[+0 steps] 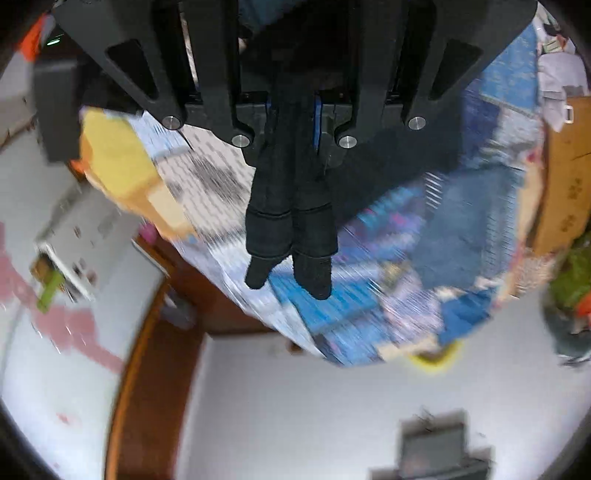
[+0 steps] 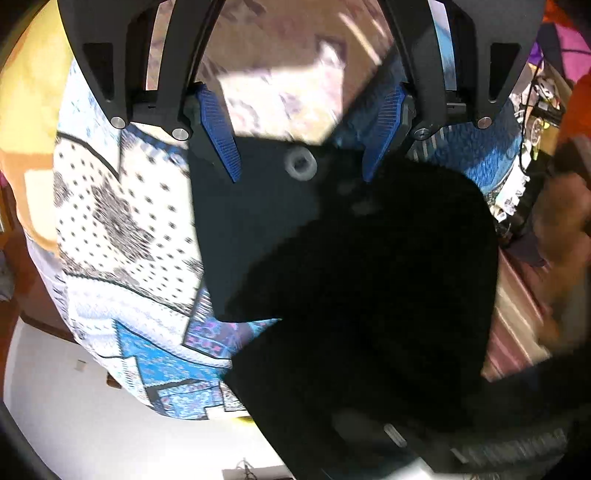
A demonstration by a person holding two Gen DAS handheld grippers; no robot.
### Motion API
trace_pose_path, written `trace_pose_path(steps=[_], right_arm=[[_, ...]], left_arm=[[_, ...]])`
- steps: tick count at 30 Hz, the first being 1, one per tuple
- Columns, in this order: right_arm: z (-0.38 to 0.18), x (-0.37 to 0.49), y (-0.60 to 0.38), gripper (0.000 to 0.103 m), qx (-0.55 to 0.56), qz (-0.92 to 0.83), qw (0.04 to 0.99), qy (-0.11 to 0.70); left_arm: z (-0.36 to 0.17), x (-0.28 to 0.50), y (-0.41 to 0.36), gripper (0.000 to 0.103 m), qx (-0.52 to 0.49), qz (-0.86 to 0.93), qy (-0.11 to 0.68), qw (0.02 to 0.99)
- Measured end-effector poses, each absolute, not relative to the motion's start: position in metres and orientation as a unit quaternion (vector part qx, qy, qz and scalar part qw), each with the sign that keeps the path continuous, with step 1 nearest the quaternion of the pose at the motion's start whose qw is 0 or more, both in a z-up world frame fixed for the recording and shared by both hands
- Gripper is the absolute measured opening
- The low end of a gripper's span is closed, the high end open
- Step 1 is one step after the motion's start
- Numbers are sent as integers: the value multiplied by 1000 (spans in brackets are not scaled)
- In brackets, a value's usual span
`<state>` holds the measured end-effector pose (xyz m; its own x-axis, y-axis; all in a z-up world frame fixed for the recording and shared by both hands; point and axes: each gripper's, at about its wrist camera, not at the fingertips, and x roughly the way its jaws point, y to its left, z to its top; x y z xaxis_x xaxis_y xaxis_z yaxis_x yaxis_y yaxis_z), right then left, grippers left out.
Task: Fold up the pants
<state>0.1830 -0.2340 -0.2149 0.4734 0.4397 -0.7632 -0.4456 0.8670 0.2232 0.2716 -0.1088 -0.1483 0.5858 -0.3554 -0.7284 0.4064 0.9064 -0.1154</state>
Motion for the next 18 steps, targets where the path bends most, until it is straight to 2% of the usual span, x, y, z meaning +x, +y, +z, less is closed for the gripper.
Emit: trace_pose_path(steps=[3, 6, 8, 9, 11, 14, 18], right_arm=[[-220, 172, -248, 64, -3, 244, 858, 452], [-222, 163, -260, 65, -2, 229, 863, 451], [-220, 160, -263, 65, -1, 222, 865, 451], [-218, 159, -265, 65, 0, 218, 866, 450], [-216, 158, -266, 65, 3, 218, 868, 446], [-212, 158, -265, 65, 7, 222, 869, 442], [-208, 159, -259, 65, 12, 233, 869, 437]], left_arm=[[-169, 263, -135, 18, 69, -229, 426, 873], [-181, 261, -154, 41, 94, -243, 458, 850], [-181, 255, -157, 66, 98, -241, 462, 848], [-175, 254, -155, 71, 98, -239, 452, 854], [-162, 252, -151, 87, 98, -236, 425, 868], [-145, 256, -141, 97, 101, -211, 389, 891], [-133, 286, -105, 99, 83, -167, 374, 909]])
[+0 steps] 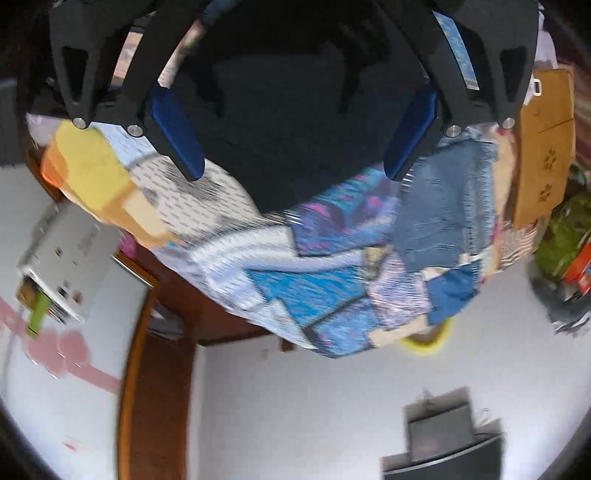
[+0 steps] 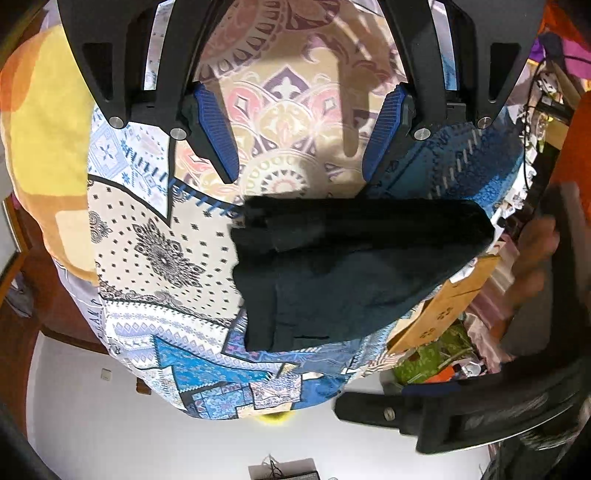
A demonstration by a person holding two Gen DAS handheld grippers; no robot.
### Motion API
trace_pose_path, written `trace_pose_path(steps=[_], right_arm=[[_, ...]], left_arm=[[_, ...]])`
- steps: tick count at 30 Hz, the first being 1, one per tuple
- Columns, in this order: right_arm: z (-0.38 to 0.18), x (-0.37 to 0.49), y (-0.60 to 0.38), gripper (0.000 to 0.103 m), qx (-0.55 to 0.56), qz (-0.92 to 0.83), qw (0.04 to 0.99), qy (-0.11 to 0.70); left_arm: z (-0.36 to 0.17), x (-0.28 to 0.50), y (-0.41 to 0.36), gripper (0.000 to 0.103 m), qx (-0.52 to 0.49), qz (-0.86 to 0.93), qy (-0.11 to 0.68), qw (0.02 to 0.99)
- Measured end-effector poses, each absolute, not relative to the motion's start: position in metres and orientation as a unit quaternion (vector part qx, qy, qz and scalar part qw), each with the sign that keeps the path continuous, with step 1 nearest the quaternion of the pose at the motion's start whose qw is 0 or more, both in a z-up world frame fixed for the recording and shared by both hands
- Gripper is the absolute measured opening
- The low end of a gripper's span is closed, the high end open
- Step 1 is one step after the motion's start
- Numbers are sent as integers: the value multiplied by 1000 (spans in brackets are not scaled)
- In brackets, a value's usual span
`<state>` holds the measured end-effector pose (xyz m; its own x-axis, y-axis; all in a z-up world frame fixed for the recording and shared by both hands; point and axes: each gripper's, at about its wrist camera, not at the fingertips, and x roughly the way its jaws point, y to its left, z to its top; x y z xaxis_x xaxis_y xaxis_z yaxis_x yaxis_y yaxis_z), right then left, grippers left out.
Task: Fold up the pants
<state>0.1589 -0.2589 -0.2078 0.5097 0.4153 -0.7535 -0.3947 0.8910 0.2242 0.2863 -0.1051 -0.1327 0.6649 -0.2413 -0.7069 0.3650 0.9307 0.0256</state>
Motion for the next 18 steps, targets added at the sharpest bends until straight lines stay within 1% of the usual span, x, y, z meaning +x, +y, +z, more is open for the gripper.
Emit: trace_pose_path(steps=[3, 5, 7, 14, 18], right_arm=[[-206, 160, -251, 66, 7, 240, 868, 434], [-208, 163, -248, 66, 3, 240, 868, 434], [-210, 169, -244, 66, 4, 242, 867, 437], [-206, 177, -236, 66, -14, 246, 865, 438], [-202, 189, -235, 66, -28, 249, 865, 435]], left_arm=[[-141, 320, -72, 99, 71, -120, 393, 909], [-156, 346, -49, 99, 59, -92, 421, 901], [-173, 363, -36, 99, 69, -64, 440, 893], [-249, 404, -16, 99, 130, -19, 499, 856], [-271, 417, -2, 99, 102, -41, 520, 847]])
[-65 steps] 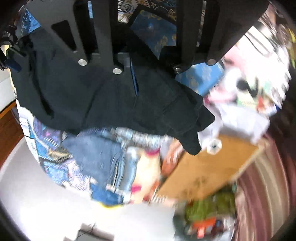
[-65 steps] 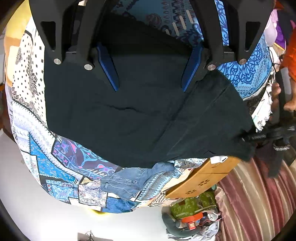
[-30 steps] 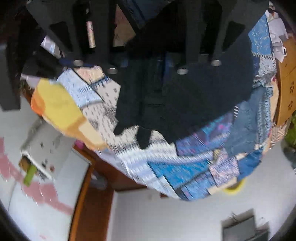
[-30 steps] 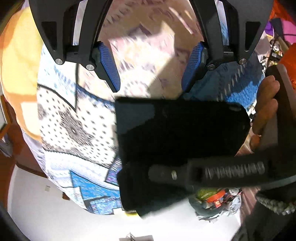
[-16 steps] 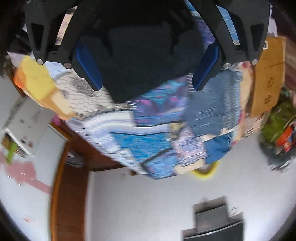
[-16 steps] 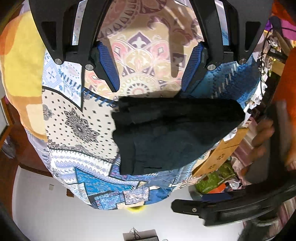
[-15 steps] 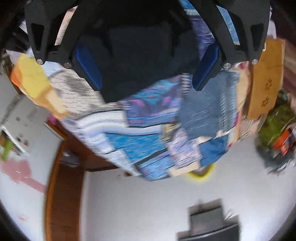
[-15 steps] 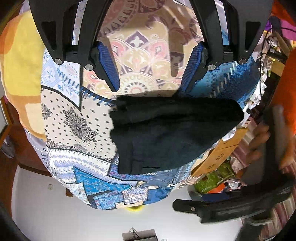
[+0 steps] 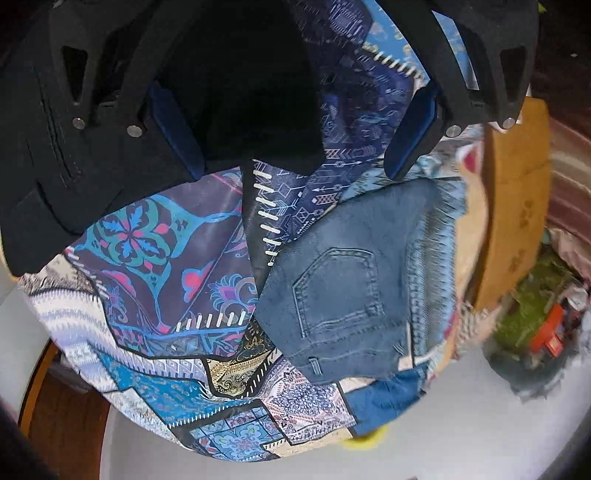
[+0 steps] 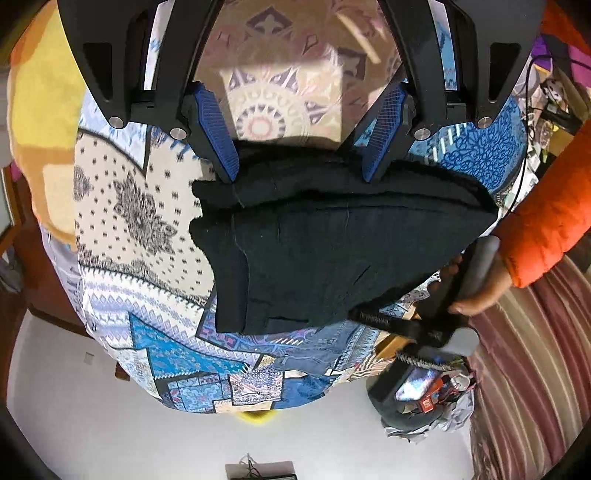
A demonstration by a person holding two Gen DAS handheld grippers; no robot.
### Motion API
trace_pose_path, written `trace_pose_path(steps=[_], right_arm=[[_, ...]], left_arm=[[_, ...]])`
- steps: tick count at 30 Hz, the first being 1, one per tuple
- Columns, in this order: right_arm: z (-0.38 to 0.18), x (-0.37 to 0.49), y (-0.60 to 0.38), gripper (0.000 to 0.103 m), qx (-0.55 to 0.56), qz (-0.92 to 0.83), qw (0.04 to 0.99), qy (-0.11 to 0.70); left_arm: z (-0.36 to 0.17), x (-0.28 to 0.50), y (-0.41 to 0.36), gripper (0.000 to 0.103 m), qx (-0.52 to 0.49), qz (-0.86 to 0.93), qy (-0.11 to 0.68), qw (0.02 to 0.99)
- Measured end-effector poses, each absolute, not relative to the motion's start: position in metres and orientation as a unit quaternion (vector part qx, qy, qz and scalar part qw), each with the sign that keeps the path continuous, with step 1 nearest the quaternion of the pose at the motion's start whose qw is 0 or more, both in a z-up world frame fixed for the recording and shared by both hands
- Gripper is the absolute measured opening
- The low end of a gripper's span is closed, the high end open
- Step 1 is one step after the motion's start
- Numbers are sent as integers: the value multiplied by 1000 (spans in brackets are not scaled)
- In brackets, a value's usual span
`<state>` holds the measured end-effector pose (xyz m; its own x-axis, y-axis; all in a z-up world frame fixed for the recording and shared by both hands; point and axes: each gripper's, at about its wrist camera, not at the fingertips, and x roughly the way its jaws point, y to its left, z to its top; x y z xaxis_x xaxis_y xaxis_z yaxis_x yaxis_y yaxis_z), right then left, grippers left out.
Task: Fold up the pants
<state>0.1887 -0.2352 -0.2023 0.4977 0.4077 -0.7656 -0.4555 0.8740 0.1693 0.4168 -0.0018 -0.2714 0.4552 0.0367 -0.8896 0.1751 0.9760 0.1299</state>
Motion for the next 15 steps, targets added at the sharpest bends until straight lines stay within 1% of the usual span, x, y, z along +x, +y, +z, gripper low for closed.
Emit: trace_pose_path(steps=[7, 12, 15], right_arm=[[-204, 213, -244, 68, -24, 224, 870, 438], [-197, 208, -260, 68, -42, 173, 886, 427], [-190, 199, -271, 68, -34, 163, 892, 420]], left_arm=[[-279, 410, 14, 100, 103, -58, 544, 831], [-270, 369, 24, 100, 143, -58, 529, 835], [-263, 336, 26, 100, 172, -70, 508, 841]])
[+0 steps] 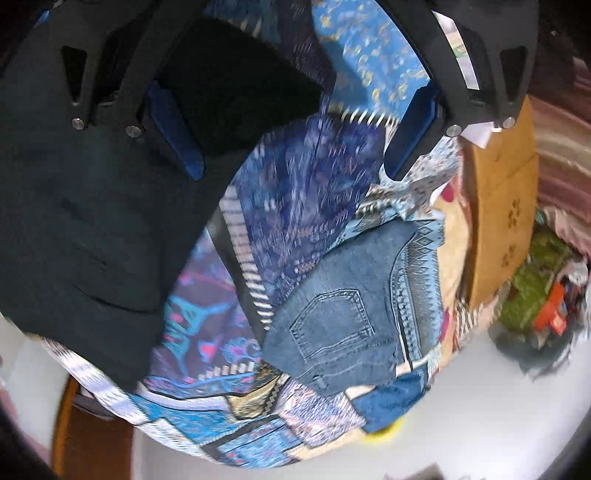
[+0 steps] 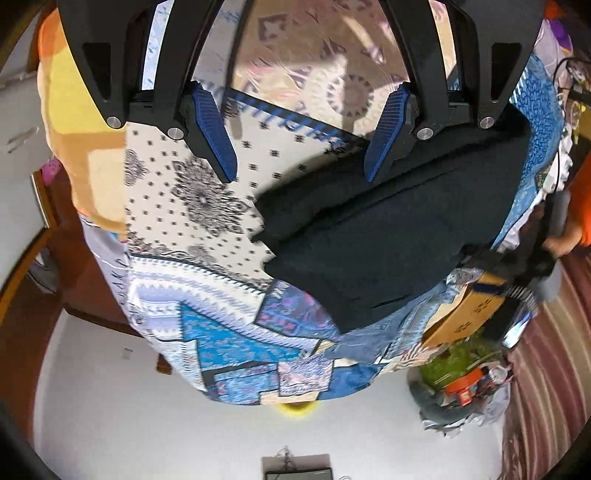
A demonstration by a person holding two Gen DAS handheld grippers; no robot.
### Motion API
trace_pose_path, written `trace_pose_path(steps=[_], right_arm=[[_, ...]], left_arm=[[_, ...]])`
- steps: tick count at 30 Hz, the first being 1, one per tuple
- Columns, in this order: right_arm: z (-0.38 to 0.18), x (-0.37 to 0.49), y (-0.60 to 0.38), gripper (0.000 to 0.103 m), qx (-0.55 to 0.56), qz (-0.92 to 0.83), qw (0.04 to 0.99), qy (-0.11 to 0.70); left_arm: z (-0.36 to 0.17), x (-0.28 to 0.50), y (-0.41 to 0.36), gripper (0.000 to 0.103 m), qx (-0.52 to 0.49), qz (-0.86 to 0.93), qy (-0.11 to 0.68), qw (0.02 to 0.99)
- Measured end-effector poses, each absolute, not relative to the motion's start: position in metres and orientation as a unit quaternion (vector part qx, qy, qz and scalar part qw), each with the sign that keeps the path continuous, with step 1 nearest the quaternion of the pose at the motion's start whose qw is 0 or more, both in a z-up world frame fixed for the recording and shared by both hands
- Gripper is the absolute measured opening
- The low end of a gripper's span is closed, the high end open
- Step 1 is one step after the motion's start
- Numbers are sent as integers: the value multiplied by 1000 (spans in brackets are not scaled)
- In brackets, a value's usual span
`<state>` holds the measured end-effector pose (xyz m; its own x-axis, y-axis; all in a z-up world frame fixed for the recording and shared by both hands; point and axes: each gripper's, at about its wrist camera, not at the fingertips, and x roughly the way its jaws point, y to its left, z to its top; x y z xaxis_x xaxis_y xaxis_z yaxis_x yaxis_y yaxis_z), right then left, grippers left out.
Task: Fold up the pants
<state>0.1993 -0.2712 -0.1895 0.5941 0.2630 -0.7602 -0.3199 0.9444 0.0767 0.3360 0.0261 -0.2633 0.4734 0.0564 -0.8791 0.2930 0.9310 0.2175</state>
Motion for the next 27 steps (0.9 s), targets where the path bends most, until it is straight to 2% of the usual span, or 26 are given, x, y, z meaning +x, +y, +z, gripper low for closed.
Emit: trace_pose_path(steps=[12, 19, 22, 23, 24, 26, 27], right_arm=[[-171, 158, -271, 68, -32, 174, 902, 393], [-175, 154, -264, 68, -26, 185, 901, 392], [-180, 156, -261, 67, -19, 186, 900, 394], [-183, 159, -260, 66, -18, 186, 899, 395], [-186, 160, -259, 59, -17, 187, 899, 397], [-194, 165, -257, 50, -4, 197, 894, 402], [-196, 165, -256, 44, 3, 200, 893, 404]], left_arm=[[-247, 247, 31, 100, 55, -107, 516, 848], [-229, 216, 14, 98, 72, -75, 472, 875], [-217, 212, 13, 92, 60, -74, 461, 882], [-215, 210, 11, 86, 59, -75, 458, 884], [-216, 210, 9, 82, 62, -77, 458, 883], [-221, 210, 4, 65, 77, -72, 463, 880], [-225, 210, 2, 61, 79, -73, 468, 877]])
